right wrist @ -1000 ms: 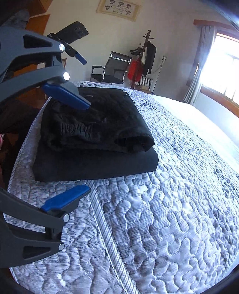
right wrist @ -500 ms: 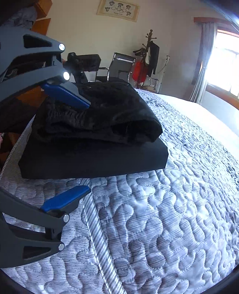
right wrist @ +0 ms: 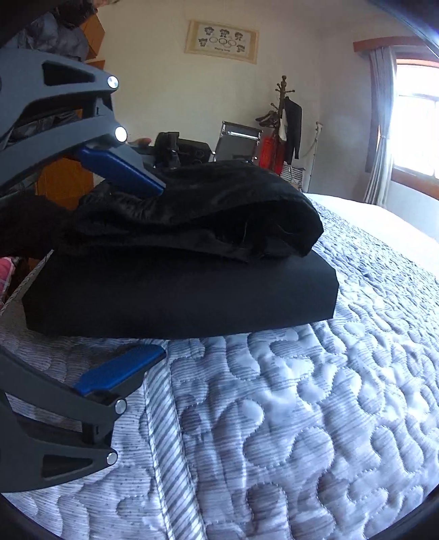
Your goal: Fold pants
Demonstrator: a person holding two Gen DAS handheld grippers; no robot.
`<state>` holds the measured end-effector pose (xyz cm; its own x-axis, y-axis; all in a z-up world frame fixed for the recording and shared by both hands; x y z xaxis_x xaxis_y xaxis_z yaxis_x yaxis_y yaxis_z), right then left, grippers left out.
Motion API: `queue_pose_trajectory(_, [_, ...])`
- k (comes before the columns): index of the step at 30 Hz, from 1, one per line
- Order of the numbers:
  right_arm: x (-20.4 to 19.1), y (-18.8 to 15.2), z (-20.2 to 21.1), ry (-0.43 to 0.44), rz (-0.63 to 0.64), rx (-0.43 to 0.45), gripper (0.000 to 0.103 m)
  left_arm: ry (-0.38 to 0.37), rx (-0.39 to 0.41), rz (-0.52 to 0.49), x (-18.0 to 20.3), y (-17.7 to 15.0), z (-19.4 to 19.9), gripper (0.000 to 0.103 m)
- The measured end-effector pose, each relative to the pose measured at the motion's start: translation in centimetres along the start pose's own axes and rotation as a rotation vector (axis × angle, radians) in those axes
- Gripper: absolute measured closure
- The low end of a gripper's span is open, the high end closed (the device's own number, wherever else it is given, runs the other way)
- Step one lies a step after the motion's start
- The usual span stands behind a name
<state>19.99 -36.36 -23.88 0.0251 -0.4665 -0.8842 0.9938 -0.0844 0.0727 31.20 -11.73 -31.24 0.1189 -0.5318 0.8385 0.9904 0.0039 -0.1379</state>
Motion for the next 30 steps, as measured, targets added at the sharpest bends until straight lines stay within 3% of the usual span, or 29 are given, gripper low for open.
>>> queue_pose_trajectory(8, [0.4, 0.7, 0.5, 0.125, -0.027, -0.029, 0.012, -0.034, -0.117, -0.015, 0.5, 0.0, -2.4, 0.004])
queue_pose_trajectory(19, [-0.1, 1.4, -1.1, 0.218, 0.0, -0.146, 0.007, -0.013, -0.15, 0.026, 0.0, -0.5, -3.3, 0.003])
queue_pose_trajectory(26, [-0.8, 1.1, -2.0, 0.2, 0.022, -0.179, 0.007, 0.021, -0.139, 0.03, 0.3, -1.0, -3.7, 0.003])
queue_pose_trajectory(28, [-1.3, 0.9, -2.5, 0.154, 0.051, -0.18, 0.009, 0.026, -0.12, 0.029, 0.4, -1.3, -3.7, 0.003])
queue_pose_trajectory(30, [-1.7, 0.8, -2.7, 0.088, 0.098, -0.184, 0.03, 0.029, -0.087, 0.047, 0.4, -1.7, -2.8, 0.003])
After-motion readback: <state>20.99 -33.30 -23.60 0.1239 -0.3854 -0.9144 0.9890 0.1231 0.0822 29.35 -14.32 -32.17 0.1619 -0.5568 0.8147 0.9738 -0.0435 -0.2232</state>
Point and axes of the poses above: each gripper's, at about its wrist camera, not at the fingertips, and z roughly against the way its jaws point, x to its right, y to its top, the point moved 8 cm from there along -z, roughly the way its jaws point, and after that the axes turned 3 degrees about y, right-handed, at the moved point
